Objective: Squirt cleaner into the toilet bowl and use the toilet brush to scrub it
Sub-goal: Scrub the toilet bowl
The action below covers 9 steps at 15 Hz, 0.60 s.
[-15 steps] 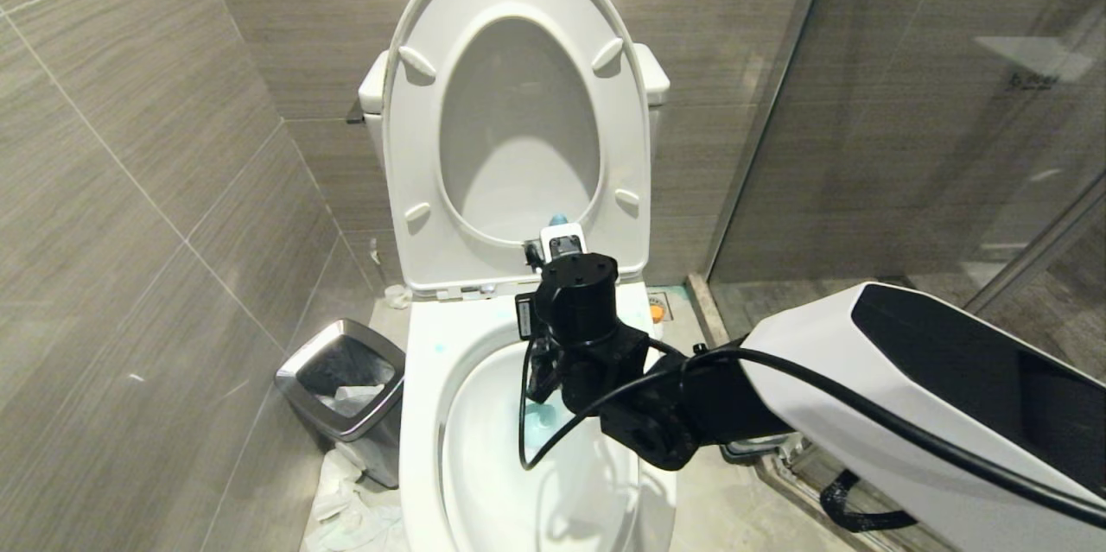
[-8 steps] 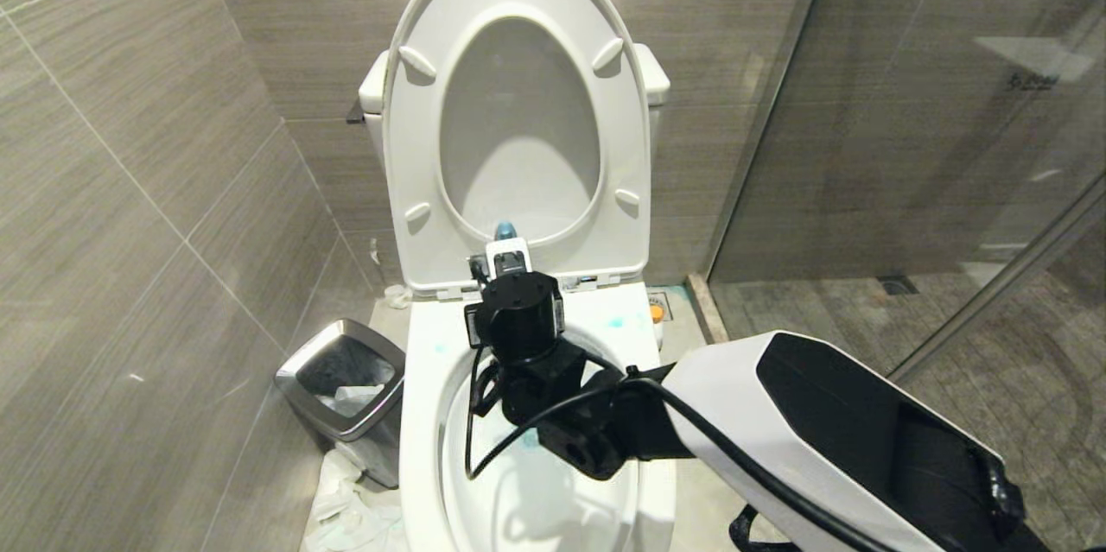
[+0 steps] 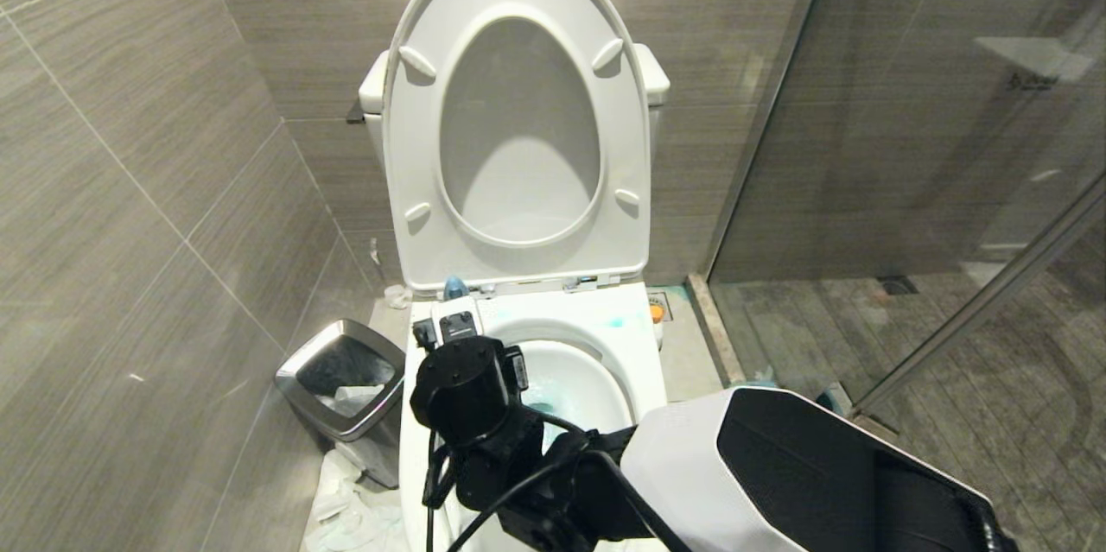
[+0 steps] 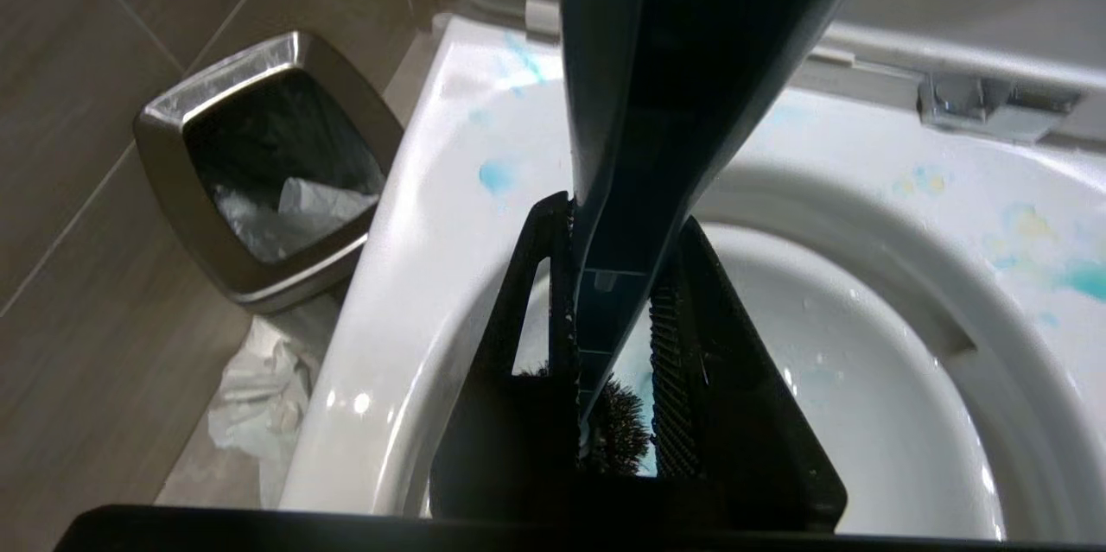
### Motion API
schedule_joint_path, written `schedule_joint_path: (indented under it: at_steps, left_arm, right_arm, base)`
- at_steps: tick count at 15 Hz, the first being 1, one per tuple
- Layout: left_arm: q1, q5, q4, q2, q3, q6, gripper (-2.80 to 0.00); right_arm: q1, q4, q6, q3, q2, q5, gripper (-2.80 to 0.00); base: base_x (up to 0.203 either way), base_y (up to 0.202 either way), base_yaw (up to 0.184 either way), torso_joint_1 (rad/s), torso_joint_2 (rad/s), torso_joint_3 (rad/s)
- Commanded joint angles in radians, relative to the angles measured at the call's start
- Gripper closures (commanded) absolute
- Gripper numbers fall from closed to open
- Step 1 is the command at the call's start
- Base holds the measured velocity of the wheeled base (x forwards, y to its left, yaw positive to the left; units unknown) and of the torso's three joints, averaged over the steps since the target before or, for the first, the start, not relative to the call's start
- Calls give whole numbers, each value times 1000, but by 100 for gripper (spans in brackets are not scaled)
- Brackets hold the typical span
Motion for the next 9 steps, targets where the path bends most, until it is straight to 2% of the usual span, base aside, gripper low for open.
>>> schedule_joint_path:
  at_steps: [1, 6, 9]
  left_arm:
    - [1, 0, -1, 1, 0, 0, 0]
    - [1, -2, 0, 2, 0, 0, 0]
    - [1, -2, 0, 2, 0, 0, 0]
  right_arm:
    - [30, -6, 36, 114, -81, -34, 0]
    - [91, -8, 153, 428, -281, -53, 0]
    - [100, -27, 195, 591, -368, -66, 0]
  base:
    - [0, 0, 0, 0, 0, 0]
    - [0, 0, 0, 0, 0, 0]
    - [0, 0, 0, 0, 0, 0]
